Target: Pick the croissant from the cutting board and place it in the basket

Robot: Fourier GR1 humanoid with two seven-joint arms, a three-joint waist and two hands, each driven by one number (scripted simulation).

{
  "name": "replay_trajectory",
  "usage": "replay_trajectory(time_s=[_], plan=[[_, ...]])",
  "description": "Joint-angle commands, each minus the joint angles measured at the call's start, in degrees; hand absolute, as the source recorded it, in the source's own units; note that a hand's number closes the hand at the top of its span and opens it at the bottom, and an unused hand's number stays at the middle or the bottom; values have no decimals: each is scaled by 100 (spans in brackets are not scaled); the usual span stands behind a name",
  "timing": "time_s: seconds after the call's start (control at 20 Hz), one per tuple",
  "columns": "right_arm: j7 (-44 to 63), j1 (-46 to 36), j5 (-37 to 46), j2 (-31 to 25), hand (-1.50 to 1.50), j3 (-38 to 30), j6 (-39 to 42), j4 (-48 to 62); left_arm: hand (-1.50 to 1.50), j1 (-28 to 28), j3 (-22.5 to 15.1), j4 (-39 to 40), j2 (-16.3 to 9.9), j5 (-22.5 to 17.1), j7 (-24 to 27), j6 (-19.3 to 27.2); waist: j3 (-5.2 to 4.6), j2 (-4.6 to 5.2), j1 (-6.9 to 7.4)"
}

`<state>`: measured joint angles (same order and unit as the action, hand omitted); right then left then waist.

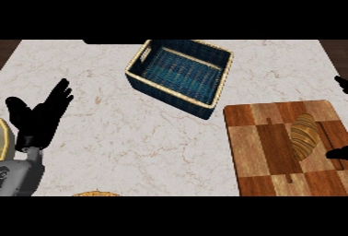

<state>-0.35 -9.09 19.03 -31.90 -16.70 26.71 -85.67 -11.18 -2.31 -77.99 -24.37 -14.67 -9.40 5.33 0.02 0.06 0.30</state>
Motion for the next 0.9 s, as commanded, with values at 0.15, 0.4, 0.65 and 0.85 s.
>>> replay_trajectory(time_s=[0.15,0.4,0.65,0.85], plan=[[6,-34,595,290,-150,455,-93,328,0,-67,92,-382,216,241,-499,33,-1,-9,-18],[-580,-46,963,62,-150,469,-84,983,0,93,367,-45,246,304,-88,-309,-2,-6,-22],[-629,-233,898,140,-150,257,-66,1018,0,-258,704,293,245,368,-124,-588,-3,-3,-35],[-876,28,676,77,-150,73,238,878,0,-363,852,423,226,413,-102,-764,-3,-4,-52]])
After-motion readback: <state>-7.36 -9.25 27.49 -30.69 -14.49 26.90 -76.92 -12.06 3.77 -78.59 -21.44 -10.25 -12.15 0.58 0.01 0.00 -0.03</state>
